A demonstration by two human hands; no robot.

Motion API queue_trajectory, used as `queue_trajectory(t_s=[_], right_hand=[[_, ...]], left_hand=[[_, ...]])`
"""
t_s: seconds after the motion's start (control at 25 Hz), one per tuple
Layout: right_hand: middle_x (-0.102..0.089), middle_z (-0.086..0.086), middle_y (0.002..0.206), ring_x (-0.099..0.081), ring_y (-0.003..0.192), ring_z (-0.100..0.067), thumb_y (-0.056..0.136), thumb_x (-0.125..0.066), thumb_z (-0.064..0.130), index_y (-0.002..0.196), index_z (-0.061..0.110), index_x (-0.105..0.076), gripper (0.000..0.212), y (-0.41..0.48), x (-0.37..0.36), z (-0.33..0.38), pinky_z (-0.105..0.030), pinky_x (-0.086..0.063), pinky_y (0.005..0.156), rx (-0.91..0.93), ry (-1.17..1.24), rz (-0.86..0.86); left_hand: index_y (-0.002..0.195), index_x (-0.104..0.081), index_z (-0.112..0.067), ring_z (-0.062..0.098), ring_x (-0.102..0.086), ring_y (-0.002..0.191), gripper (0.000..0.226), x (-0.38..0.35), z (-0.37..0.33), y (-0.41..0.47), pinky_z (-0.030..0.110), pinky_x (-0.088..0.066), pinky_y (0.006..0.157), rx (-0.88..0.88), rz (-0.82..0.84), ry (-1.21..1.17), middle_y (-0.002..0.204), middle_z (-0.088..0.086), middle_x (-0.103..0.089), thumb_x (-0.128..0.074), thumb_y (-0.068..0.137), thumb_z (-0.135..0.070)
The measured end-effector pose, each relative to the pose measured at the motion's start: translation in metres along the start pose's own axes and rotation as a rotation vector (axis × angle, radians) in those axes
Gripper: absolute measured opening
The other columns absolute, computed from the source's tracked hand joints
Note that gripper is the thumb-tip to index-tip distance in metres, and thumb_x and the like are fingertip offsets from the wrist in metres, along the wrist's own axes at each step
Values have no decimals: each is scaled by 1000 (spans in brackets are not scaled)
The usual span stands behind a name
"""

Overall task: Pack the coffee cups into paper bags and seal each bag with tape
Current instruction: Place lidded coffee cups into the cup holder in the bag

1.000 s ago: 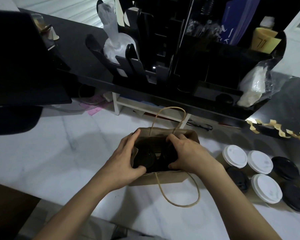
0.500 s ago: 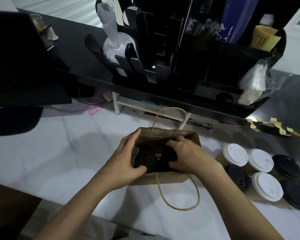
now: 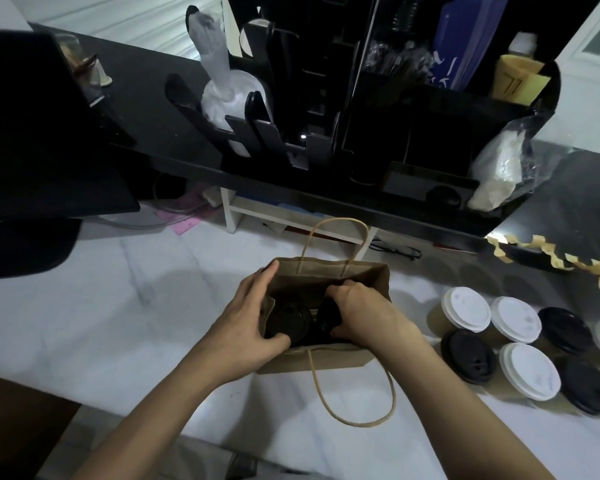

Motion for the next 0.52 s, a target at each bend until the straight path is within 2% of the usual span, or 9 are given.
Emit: queue_trajectory(t_s=[0.2,0.28,0.44,0.52], right_hand=[[-56,-4,133,-61,117,-25,85,-77,32,141,25,-50,63,-9,4,1,-40,-56,96,-8,65,-2],[-55,-1,134,-60,117,-22,89,-73,36,143,27,-49,60,-17,12,3,-40,-55,96,6,100,-39],[-58,3,130,-56,117,-19,97,-61,32,135,25,-57,40,-39,42,2,-35,-50,96,67,59,-242],[-59,2,128,-54,115,-22,95,-62,29,128,23,-64,34,-53,53,-9,-37,-44,96,43,3,-374]], left_hand=[[150,-1,-59,9,-40,130,103,0,0,-1,34,-53,97,-13,8,-6,150,-33,-11,-69,79,-31],[151,-1,-58,9,-40,130,102,-1,0,-1,34,-52,98,-19,15,-4,150,-33,-11,-69,79,-31],[151,-1,-57,9,-41,128,103,-3,1,1,35,-53,98,-28,34,3,150,-33,-11,-71,80,-30],[151,-1,-57,9,-41,128,104,-3,2,2,36,-53,98,-35,43,5,150,-33,-11,-71,81,-30]])
Point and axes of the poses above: each hand's wrist, its own y-axis towards the middle knuckle, its own x-axis out of the back of the hand, z = x × y, the point moved 9 cm from there along y, towards the middle knuckle
